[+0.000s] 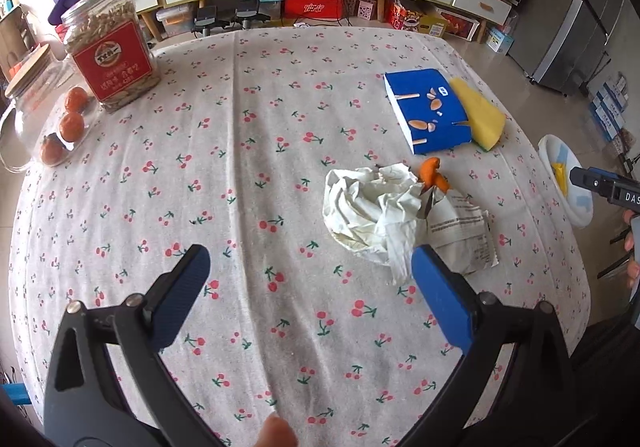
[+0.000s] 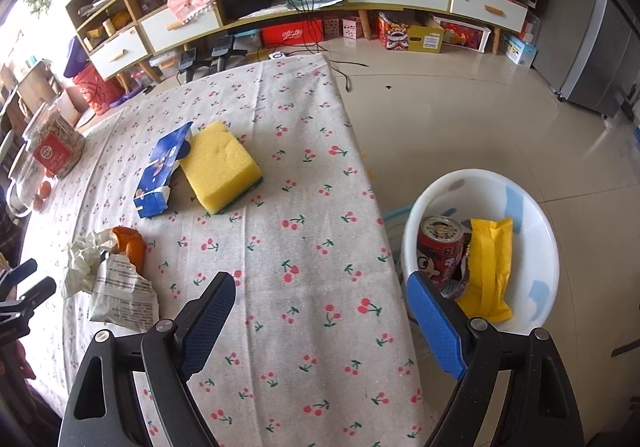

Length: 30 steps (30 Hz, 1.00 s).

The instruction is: Collect trash

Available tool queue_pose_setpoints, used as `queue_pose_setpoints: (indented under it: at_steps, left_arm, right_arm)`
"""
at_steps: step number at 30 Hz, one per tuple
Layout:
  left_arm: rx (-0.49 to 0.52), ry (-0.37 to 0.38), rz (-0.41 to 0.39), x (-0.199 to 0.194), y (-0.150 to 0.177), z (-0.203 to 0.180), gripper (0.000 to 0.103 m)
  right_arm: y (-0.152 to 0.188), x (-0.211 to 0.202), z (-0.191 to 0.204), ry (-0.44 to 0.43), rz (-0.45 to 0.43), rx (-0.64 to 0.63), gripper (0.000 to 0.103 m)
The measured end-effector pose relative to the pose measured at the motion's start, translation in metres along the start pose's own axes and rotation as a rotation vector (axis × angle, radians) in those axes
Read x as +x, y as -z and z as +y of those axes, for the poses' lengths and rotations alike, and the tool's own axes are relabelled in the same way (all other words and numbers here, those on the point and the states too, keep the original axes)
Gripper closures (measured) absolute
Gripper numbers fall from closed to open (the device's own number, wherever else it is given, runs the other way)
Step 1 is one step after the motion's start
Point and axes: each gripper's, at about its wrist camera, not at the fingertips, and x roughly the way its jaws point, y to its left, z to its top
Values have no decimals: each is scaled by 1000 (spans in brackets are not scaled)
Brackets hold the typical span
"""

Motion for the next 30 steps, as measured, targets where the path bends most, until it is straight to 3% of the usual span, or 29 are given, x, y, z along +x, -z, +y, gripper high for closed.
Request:
queue_pose_setpoints:
  at_steps: [4, 11, 13, 18, 21, 25, 30]
  left_arm:
    - [-35, 55, 43, 12, -2, 2, 3]
    - [-48, 135, 19, 19, -12, -11, 4]
    - [-57, 169, 17, 24, -14, -13, 13]
    - [-90, 237, 34, 34, -14, -9, 54]
    - [-114, 255, 32, 31, -12, -5, 64]
    - [-144, 230, 12, 16, -8, 5, 66]
    - [-152, 142, -20, -7, 3, 17, 66]
  right_arm:
    - [-2, 5, 10, 0, 11, -26, 14]
    - [-6, 12, 28, -4, 21, -57, 14]
    - [-6, 15, 31, -3, 26, -60, 14]
    - [-6, 18, 38, 1, 34, -65, 14]
    - [-4, 19, 44, -3, 34, -77, 14]
    - [-2, 19, 59, -36, 44, -95, 14]
    - [7, 19, 90, -112, 64, -146, 14]
